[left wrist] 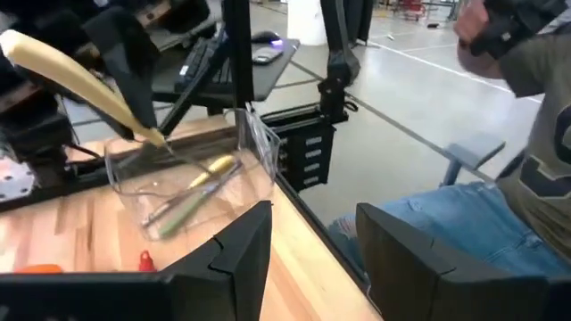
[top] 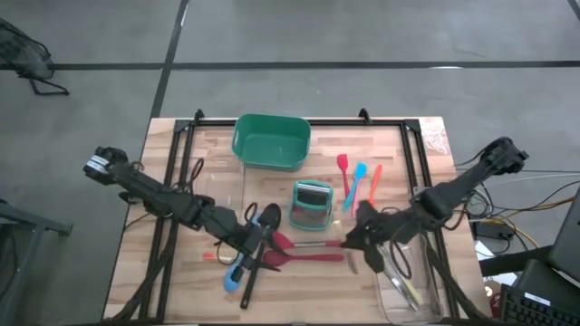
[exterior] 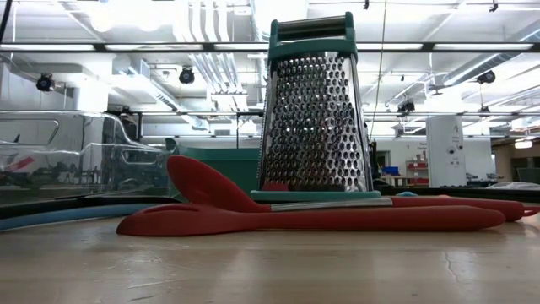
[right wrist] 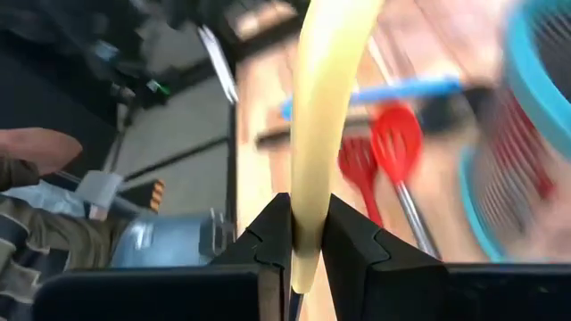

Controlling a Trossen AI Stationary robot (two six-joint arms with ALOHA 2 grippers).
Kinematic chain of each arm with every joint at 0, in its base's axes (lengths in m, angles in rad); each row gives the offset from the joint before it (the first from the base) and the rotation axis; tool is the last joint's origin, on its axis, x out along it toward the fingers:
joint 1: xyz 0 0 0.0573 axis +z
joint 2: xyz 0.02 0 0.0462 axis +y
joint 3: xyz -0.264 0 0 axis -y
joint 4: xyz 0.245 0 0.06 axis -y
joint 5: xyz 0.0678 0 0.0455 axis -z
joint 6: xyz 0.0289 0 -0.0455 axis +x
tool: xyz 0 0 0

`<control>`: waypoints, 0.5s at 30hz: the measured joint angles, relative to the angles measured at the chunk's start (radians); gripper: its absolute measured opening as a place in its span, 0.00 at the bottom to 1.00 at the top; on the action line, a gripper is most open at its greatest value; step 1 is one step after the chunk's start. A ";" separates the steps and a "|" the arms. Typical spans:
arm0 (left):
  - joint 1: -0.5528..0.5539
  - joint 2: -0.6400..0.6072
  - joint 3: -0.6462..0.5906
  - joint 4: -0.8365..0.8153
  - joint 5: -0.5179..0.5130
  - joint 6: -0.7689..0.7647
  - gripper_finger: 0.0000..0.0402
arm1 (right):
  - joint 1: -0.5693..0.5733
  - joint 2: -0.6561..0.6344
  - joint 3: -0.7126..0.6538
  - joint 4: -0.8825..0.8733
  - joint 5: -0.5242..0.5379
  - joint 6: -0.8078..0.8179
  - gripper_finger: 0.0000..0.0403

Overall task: Pick & Place Kitchen Items
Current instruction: Put the yellow table knife into the bottom transparent bin

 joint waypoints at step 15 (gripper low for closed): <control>-0.005 0.000 -0.245 0.448 -0.051 0.042 0.43 | 0.279 0.035 0.086 -0.607 -0.001 0.752 0.10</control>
